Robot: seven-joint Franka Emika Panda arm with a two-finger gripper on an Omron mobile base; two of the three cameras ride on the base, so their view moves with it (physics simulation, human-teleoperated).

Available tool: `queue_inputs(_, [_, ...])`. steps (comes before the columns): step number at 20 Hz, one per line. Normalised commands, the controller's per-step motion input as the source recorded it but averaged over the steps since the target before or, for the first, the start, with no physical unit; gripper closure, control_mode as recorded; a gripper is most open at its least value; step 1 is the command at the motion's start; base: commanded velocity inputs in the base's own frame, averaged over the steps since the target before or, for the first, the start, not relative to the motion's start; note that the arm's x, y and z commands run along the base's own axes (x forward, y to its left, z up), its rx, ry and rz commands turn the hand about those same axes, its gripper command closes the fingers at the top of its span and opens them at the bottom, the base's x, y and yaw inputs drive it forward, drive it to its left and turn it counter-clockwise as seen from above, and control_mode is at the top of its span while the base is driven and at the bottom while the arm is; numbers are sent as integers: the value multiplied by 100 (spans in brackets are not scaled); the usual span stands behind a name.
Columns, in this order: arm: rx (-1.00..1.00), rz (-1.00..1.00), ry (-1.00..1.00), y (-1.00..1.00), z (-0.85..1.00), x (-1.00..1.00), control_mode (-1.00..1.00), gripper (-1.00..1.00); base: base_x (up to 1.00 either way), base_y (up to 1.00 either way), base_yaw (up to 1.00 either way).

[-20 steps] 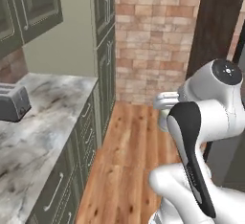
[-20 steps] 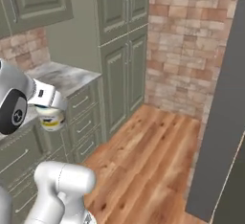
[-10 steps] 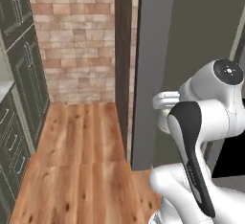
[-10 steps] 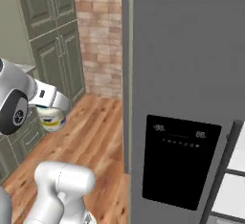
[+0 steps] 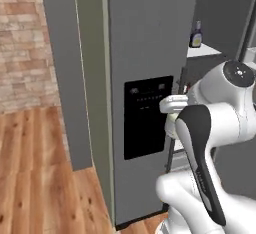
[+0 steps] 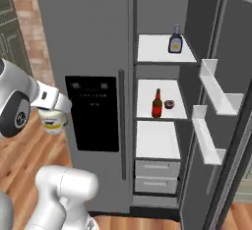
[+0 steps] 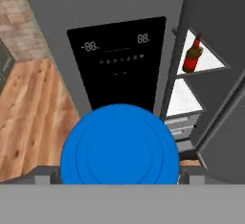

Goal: Place the mayonnaise and condiment bottle from the counter to the top shelf of the fridge. If the existing items in the fridge are on the top shelf, move them to other shelves.

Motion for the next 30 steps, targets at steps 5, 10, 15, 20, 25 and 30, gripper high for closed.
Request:
queue_inputs(5, [0, 0, 0, 0, 0, 0, 100, 100, -13, -98, -29])
queue_inputs(10, [0, 0, 0, 0, 0, 0, 100, 100, 65, -36, 0])
queue_inputs(15, [0, 0, 0, 0, 0, 0, 100, 100, 50, -20, 12])
queue_inputs(20, [0, 0, 0, 0, 0, 0, 100, 100, 44, -32, 6])
queue_inputs(25, [0, 0, 0, 0, 0, 0, 100, 100, 67, -36, 1])
queue_inputs(30, [0, 0, 0, 0, 0, 0, 100, 100, 73, -10, 2])
